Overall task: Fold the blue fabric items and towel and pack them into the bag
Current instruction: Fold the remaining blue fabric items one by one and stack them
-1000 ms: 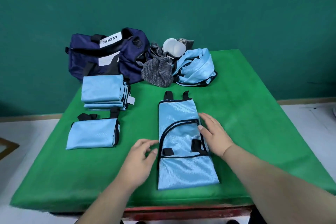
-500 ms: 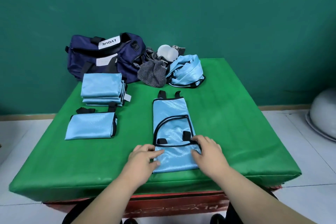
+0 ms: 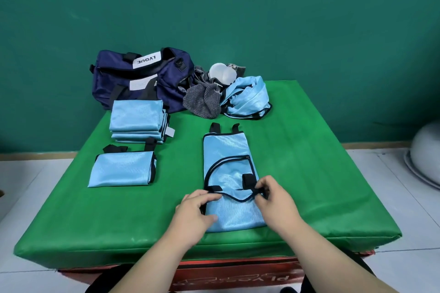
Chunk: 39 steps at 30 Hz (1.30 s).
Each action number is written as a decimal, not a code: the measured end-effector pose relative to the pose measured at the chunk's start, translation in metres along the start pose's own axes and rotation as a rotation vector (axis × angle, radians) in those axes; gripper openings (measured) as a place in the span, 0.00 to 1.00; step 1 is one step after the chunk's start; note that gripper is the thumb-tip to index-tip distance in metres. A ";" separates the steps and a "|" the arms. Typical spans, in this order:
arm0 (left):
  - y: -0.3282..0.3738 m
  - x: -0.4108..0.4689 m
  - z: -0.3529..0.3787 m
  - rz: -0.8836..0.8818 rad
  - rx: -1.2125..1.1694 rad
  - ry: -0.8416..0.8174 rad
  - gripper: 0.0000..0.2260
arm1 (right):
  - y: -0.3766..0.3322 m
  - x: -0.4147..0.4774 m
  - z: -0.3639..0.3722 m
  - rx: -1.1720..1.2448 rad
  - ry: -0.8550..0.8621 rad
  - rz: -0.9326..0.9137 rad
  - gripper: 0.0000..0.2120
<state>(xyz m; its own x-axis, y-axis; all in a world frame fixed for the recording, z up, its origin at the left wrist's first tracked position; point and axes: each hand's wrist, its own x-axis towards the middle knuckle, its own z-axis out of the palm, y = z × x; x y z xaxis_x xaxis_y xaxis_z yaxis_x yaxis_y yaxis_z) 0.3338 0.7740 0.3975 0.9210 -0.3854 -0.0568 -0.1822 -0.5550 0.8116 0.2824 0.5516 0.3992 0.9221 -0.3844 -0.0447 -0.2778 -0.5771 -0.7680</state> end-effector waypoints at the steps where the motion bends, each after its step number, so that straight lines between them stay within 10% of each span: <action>1: 0.001 0.000 -0.001 0.016 -0.085 0.036 0.25 | 0.000 0.000 -0.001 0.082 0.009 0.029 0.15; 11: 0.015 0.020 -0.008 -0.143 -0.540 0.122 0.16 | -0.014 0.016 -0.012 0.644 0.022 0.038 0.16; 39: -0.019 0.217 -0.031 0.025 -0.156 0.088 0.21 | -0.019 0.213 0.030 0.279 0.184 -0.007 0.14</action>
<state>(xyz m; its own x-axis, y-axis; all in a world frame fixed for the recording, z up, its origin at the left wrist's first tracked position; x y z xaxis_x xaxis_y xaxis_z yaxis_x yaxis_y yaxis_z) 0.5476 0.7233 0.3877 0.9446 -0.3280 0.0095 -0.1556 -0.4222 0.8931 0.4917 0.5020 0.3851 0.8527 -0.5192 0.0574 -0.1637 -0.3700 -0.9145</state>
